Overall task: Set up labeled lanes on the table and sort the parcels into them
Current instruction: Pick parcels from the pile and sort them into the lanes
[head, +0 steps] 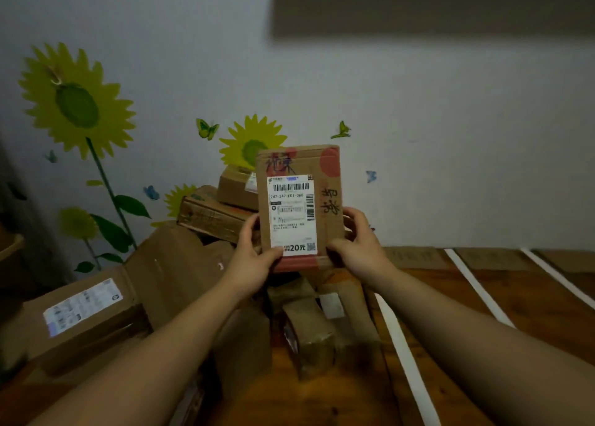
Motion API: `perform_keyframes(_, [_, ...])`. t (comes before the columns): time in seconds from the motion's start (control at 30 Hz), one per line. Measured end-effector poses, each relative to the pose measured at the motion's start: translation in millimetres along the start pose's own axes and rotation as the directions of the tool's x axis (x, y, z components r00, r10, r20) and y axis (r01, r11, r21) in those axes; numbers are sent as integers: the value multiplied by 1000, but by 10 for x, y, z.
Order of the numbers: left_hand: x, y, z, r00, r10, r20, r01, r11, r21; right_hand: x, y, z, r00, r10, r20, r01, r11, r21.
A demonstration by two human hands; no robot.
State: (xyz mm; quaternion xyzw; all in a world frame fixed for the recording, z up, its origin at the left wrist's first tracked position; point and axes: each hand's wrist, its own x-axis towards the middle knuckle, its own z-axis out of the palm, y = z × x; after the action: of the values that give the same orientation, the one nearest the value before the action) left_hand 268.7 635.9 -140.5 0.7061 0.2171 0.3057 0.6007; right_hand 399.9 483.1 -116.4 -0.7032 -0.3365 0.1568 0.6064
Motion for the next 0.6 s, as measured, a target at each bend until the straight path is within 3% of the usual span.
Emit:
perform_keyframes(0.13, [-105, 70, 332, 993, -112, 47, 116, 989, -87, -335, -17, -392, 997, 16, -69, -17, 1000, -6])
perform_keyframes(0.3, [-112, 249, 711, 999, -37, 9, 38, 989, -145, -647, -26, -967, 997, 41, -59, -42, 999, -21])
perform_keyframes(0.4, [-89, 380, 974, 996, -84, 37, 89, 981, -172, -786, 3, -1350, 997, 42, -67, -44, 999, -26])
perform_keyframes(0.47, [-135, 471, 1260, 993, -110, 35, 115, 974, -196, -859, 51, -1627, 983, 21, -183, -27, 999, -31])
perform_keyframes(0.5, [-177, 505, 1442, 992, -121, 34, 125, 971, -205, -878, 91, -1771, 950, 20, -312, -35, 998, -43])
perform_keyframes(0.57, [-277, 540, 1896, 990, -124, 69, 137, 967, -215, -927, 178, -2079, 812, 79, -578, -107, 994, -14])
perform_keyframes(0.6, [-328, 554, 2085, 988, -128, 91, 146, 964, -222, -950, 193, -2176, 756, 144, -639, -153, 987, 41])
